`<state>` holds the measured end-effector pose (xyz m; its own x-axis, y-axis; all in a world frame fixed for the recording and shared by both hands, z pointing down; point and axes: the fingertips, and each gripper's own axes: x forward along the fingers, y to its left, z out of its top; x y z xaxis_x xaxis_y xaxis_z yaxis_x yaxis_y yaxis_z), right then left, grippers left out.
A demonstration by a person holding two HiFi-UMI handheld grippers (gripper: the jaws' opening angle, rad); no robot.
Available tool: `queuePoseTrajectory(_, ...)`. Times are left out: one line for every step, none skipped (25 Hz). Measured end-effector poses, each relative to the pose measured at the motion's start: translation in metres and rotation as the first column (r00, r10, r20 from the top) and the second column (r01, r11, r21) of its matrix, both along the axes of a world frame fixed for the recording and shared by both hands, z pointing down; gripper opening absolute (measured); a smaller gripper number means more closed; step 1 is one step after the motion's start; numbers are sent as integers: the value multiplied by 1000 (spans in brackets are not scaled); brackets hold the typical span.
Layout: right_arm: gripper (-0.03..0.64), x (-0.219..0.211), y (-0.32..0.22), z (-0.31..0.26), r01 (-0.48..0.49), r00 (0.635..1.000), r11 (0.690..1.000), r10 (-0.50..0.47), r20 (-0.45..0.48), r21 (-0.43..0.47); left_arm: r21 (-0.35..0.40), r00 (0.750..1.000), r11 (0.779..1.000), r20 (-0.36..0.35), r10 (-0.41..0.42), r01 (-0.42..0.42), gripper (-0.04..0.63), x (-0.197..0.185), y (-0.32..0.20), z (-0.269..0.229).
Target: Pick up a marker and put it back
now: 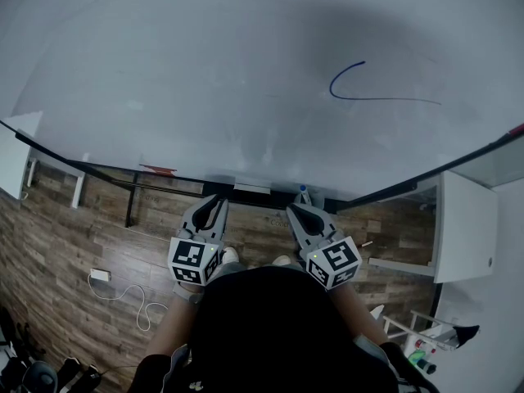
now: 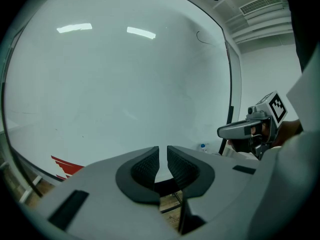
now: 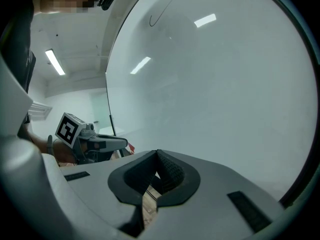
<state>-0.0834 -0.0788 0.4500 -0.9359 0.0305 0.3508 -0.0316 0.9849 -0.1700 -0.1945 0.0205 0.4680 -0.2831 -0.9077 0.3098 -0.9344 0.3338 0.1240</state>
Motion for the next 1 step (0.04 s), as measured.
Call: queuePoseTrajectory(28,0,1,0,0,1000,1000,0,1,1,0,1000,1000,0,-1,1,64,0,1,0)
